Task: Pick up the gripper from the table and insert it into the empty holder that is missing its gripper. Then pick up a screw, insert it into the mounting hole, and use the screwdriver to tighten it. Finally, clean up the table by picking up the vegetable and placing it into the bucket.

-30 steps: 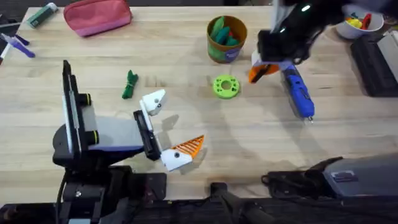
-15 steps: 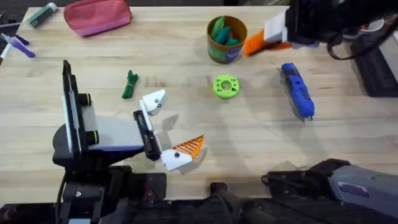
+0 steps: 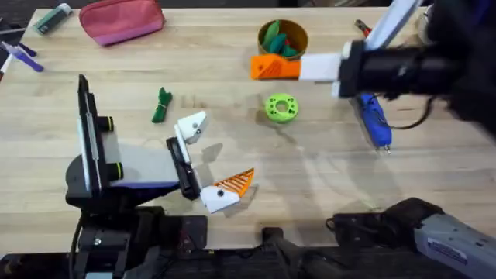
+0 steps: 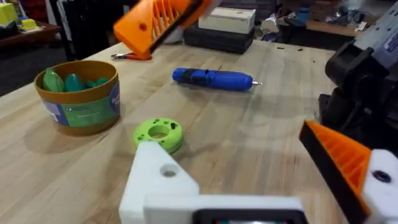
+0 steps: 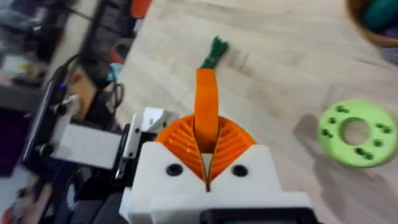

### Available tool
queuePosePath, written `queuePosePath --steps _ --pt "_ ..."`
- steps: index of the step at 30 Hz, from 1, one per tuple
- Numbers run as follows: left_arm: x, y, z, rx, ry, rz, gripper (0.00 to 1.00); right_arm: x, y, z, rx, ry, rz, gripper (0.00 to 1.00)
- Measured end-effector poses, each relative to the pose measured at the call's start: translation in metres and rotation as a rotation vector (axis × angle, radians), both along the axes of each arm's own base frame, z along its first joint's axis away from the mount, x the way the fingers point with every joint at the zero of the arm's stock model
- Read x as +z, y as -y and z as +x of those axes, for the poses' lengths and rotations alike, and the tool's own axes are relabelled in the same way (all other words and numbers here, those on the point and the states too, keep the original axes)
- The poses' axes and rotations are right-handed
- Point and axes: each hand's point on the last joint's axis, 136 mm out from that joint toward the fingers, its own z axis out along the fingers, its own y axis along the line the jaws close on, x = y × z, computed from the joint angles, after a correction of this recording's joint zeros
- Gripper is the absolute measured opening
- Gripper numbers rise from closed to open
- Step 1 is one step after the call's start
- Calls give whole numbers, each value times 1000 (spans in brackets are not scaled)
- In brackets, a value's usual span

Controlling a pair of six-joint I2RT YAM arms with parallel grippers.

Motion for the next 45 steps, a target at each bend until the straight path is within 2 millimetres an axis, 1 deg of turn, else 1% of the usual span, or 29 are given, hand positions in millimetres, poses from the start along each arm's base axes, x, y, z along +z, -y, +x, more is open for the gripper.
queuePosePath --steps 4,8,11,14,16,18,20,24,33,36,40,45 --pt "0 0 0 -1 0 0 986 -14 -14 -10 84 -18 110 12" --pt "0 0 0 -2 0 0 986 -14 -21 -19 142 -31 177 12" --pt "0 0 0 -2 0 0 985 -11 -24 -25 178 -44 223 12" --pt "0 0 0 -2 0 0 986 -1 -25 -26 209 -22 294 12" --pt "0 0 0 -2 0 0 985 6 -23 -25 228 9 353 12" --pt "0 0 0 -2 0 0 985 8 -19 -24 239 20 402 12" --pt "0 0 0 -3 0 0 985 0 -14 -24 234 -26 436 12" --pt "0 0 0 -3 0 0 985 -26 -7 -22 211 -195 458 12" --pt "0 0 0 -3 0 0 985 -70 -13 -33 318 -473 472 12" --pt "0 0 0 -3 -1 0 985 -73 -14 -37 380 -478 481 12" --pt "0 0 0 -2 0 0 985 -67 -15 -43 480 -406 488 12" --pt "0 0 0 -3 0 0 986 -72 -17 -43 523 -461 493 12"
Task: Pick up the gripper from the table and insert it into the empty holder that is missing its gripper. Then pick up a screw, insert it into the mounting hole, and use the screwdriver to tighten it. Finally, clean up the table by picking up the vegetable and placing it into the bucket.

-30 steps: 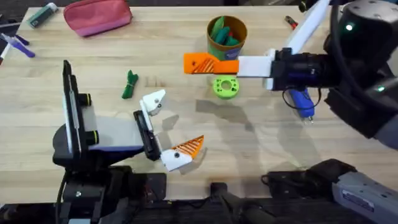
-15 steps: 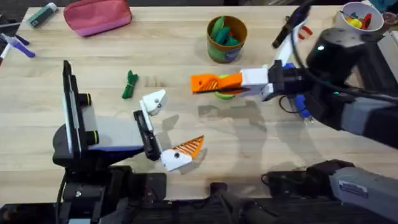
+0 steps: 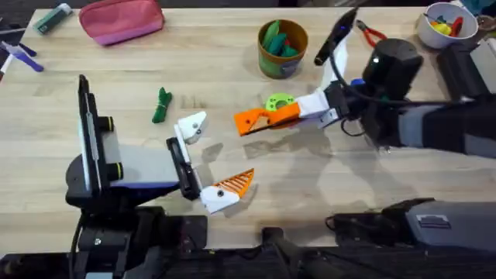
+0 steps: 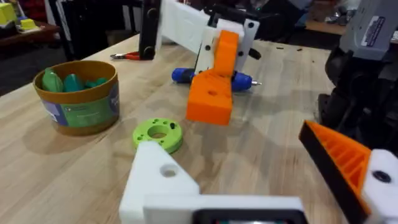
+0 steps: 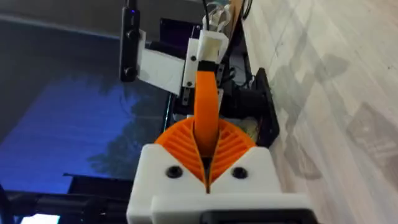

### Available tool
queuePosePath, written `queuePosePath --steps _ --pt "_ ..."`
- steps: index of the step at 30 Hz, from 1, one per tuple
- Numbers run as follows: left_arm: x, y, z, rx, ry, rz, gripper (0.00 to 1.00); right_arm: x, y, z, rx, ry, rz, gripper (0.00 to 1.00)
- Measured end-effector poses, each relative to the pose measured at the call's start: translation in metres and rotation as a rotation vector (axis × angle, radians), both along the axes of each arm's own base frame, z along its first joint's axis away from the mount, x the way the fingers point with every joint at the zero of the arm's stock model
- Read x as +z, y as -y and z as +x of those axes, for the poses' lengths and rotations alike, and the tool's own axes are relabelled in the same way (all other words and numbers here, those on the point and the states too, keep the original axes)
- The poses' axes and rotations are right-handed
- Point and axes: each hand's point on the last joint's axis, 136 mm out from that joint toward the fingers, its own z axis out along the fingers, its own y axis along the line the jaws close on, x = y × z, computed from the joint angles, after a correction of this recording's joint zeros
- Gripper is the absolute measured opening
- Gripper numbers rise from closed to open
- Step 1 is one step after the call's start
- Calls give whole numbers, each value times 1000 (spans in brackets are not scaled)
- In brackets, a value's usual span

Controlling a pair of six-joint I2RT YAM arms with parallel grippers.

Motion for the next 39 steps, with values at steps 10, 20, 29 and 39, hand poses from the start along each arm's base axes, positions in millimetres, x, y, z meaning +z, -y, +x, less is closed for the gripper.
queuePosePath --steps 10,20,29,39 --pt "0 0 0 0 0 0 986 -1 -27 6 106 -47 -7 12" --pt "0 0 0 0 0 0 986 -4 -40 4 133 -76 -21 12" --pt "0 0 0 0 0 0 986 -5 -47 -2 150 -78 -27 12" --pt "0 0 0 0 0 0 985 -1 -53 1 143 -57 -26 12"
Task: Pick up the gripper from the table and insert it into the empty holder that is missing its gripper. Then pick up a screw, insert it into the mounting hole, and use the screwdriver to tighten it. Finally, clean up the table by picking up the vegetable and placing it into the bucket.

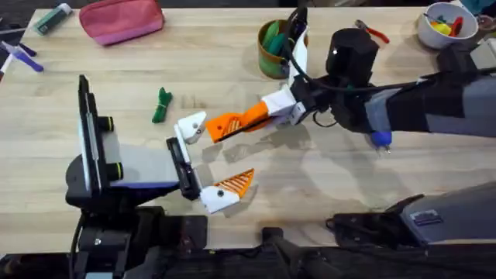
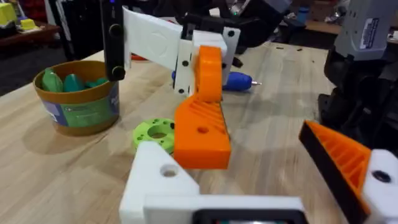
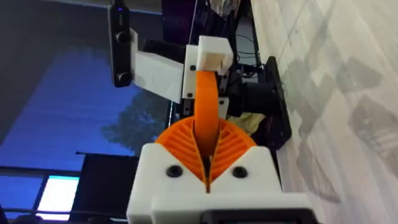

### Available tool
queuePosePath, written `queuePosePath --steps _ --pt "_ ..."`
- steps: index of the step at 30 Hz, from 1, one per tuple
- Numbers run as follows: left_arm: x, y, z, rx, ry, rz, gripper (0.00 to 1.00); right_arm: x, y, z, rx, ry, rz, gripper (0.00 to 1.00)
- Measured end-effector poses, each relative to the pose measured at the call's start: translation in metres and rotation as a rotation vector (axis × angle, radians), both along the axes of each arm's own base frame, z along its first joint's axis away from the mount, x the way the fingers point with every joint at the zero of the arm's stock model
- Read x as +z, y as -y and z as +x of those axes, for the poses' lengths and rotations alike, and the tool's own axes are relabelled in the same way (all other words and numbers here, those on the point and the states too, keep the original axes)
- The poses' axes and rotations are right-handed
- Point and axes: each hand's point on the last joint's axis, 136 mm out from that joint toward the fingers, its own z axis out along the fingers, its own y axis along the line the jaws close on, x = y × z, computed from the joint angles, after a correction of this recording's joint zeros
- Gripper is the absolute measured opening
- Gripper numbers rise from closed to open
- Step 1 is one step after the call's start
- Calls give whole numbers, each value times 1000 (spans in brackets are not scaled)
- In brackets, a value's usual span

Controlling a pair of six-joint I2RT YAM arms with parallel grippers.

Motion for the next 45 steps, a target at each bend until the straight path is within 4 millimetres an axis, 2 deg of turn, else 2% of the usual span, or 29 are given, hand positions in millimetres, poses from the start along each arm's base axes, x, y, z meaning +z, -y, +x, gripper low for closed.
queuePosePath --steps 8,15,26,45 --pt "0 0 0 0 0 0 985 1 -3 -2 10 3 1 12" --pt "0 0 0 0 0 0 986 -15 -5 1 13 -37 -17 12" --pt "0 0 0 0 0 0 985 -7 -6 -1 45 18 15 12" --pt "0 0 0 0 0 0 985 -7 -15 -3 34 -26 -13 12"
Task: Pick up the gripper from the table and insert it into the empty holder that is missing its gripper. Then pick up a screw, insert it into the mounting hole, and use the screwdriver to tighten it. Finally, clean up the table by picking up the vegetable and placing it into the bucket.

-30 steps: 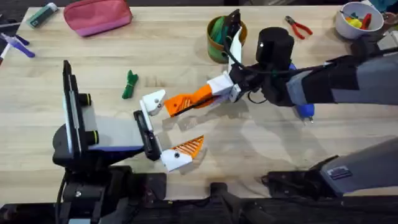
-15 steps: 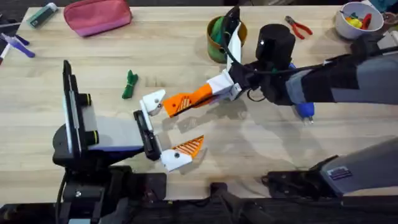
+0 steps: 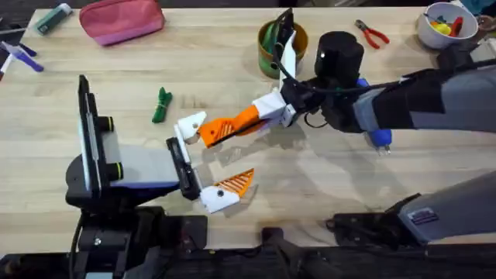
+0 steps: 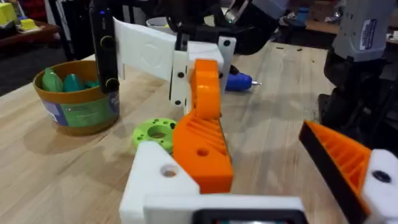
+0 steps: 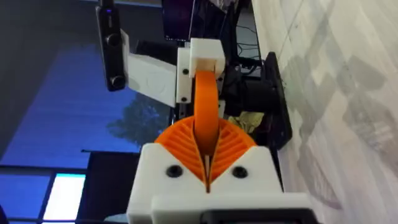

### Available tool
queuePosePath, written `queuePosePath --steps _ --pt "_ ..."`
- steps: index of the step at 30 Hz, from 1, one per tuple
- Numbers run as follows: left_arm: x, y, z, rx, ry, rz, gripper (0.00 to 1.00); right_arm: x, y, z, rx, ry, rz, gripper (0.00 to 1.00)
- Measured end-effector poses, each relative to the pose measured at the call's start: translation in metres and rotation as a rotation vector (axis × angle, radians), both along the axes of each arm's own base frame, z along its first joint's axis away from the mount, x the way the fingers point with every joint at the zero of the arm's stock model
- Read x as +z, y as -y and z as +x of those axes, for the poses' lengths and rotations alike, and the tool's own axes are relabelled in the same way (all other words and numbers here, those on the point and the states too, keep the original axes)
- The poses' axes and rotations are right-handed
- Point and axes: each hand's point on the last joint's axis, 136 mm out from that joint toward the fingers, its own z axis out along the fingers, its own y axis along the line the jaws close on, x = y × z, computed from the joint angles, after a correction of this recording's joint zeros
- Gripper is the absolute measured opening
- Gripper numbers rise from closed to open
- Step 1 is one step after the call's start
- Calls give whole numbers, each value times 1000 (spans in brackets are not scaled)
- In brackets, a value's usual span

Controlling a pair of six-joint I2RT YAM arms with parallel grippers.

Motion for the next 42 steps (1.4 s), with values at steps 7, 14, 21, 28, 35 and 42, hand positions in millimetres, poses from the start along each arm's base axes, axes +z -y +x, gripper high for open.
queuePosePath --steps 7,14,21,28,35,42 --pt "0 0 0 0 4 1 985 4 -3 6 -17 7 -1 11" --pt "0 0 0 0 3 1 986 3 -9 10 -50 4 -13 12" --pt "0 0 0 0 3 1 985 2 -15 10 -63 10 -19 11" --pt "0 0 0 0 3 1 986 2 -18 9 -65 14 -20 11" --pt "0 0 0 0 2 1 986 2 -21 8 -70 18 -23 11" --pt "0 0 0 0 2 1 986 2 -22 9 -76 20 -24 11"
